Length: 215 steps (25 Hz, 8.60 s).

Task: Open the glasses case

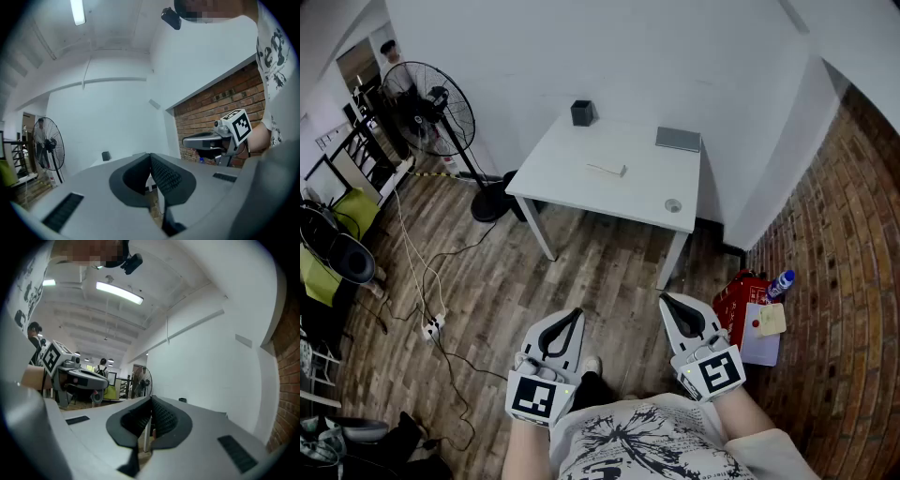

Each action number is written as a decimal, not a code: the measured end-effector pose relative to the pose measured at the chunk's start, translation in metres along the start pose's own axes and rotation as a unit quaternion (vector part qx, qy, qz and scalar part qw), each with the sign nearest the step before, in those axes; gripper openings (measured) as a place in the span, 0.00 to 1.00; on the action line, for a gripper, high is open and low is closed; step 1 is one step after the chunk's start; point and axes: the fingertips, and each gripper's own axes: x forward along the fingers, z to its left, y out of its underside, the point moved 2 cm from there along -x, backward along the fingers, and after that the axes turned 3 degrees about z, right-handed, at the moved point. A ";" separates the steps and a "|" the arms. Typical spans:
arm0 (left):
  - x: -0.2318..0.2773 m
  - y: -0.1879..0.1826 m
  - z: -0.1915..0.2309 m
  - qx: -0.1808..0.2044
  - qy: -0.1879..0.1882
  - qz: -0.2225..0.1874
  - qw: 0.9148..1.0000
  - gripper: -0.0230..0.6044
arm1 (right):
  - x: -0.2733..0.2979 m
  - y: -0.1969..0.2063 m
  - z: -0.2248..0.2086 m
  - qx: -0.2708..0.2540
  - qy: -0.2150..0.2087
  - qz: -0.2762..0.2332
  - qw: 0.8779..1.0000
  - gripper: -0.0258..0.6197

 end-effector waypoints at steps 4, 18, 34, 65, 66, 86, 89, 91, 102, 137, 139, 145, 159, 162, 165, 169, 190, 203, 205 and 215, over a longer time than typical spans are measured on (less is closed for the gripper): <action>0.004 -0.002 -0.002 -0.004 0.000 0.000 1.000 0.06 | -0.001 -0.002 -0.010 0.029 0.004 -0.005 1.000 0.06; 0.019 -0.001 -0.006 -0.009 -0.001 0.007 1.000 0.06 | 0.011 0.008 -0.024 0.014 0.016 0.004 1.000 0.74; 0.100 0.031 0.141 -0.013 0.035 0.003 0.999 0.06 | 0.172 0.022 -0.047 0.021 0.064 0.019 0.998 0.96; 0.429 0.098 0.420 -0.012 0.191 0.075 0.979 0.06 | 0.531 0.109 -0.233 0.095 0.173 0.186 0.963 0.92; 0.444 0.101 0.419 -0.014 0.195 0.072 0.978 0.06 | 0.537 0.116 -0.244 0.097 0.170 0.193 0.961 0.92; 0.613 0.256 0.406 -0.025 0.250 0.192 0.949 0.06 | 0.630 0.284 -0.343 0.053 0.013 0.433 0.899 0.79; 0.626 0.270 0.402 -0.020 0.255 0.211 0.943 0.06 | 0.635 0.298 -0.348 0.037 -0.011 0.469 0.883 0.76; 0.632 0.280 0.397 -0.013 0.260 0.225 0.939 0.06 | 0.638 0.307 -0.350 0.021 -0.031 0.495 0.868 0.74; 0.657 0.314 0.388 -0.007 0.254 0.292 0.922 0.06 | 0.642 0.325 -0.353 -0.100 -0.074 0.558 0.820 0.55; 0.657 0.322 0.388 -0.008 0.262 0.323 0.909 0.06 | 0.669 0.288 -0.400 -0.090 -0.031 0.541 0.836 0.13; 0.657 0.323 0.388 -0.011 0.264 0.326 0.908 0.06 | 0.671 0.290 -0.404 -0.088 -0.024 0.540 0.837 0.13; 0.658 0.318 0.388 -0.011 0.267 0.325 0.907 0.06 | 0.678 0.294 -0.420 -0.030 -0.008 0.533 0.845 0.15; 0.662 0.327 0.388 -0.020 0.266 0.351 0.897 0.06 | 0.690 0.313 -0.439 -0.029 -0.023 0.542 0.840 0.20; 0.666 0.321 0.394 -0.039 0.265 0.349 0.898 0.06 | 0.690 0.311 -0.439 -0.032 -0.027 0.539 0.841 0.21; 0.668 0.319 0.396 -0.060 0.266 0.349 0.897 0.06 | 0.688 0.308 -0.439 -0.026 -0.022 0.535 0.844 0.21; 0.668 0.318 0.401 -0.082 0.260 0.351 0.896 0.06 | 0.687 0.294 -0.431 -0.020 -0.022 0.516 0.856 0.26; 0.678 0.166 0.426 -0.026 0.245 0.181 0.952 0.06 | 0.638 0.136 -0.423 0.039 0.119 0.246 0.961 0.06; 0.641 0.034 0.447 -0.001 0.206 -0.014 0.979 0.06 | 0.597 0.076 -0.406 0.049 0.158 0.100 0.981 0.06; 0.634 0.024 0.447 -0.013 0.200 -0.023 0.979 0.06 | 0.591 0.072 -0.405 0.049 0.169 0.093 0.980 0.06; 0.619 0.015 0.452 -0.014 0.187 -0.030 0.982 0.06 | 0.579 0.058 -0.403 0.042 0.190 0.066 0.979 0.06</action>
